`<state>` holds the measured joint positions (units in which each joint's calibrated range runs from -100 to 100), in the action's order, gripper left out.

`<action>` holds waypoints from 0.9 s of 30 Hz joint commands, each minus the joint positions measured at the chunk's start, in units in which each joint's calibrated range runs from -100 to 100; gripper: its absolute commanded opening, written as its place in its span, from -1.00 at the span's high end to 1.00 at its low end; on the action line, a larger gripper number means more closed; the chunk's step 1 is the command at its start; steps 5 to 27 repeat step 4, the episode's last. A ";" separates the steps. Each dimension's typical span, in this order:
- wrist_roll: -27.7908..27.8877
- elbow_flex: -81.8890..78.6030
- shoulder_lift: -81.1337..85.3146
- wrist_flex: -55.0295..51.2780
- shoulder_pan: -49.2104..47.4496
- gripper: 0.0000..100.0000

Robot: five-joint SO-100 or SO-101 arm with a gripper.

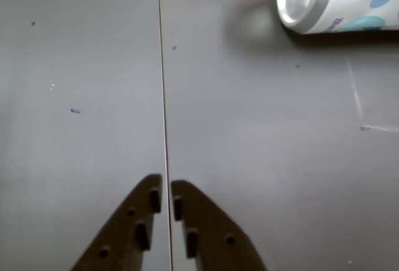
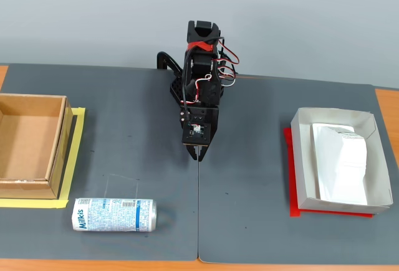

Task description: Pick the sandwich and put it in the gray box

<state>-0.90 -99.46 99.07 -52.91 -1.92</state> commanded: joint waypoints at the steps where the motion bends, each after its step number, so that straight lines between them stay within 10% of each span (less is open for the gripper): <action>1: 0.15 -0.09 0.26 0.91 0.39 0.97; 27: 0.15 -0.09 0.26 0.91 0.39 0.97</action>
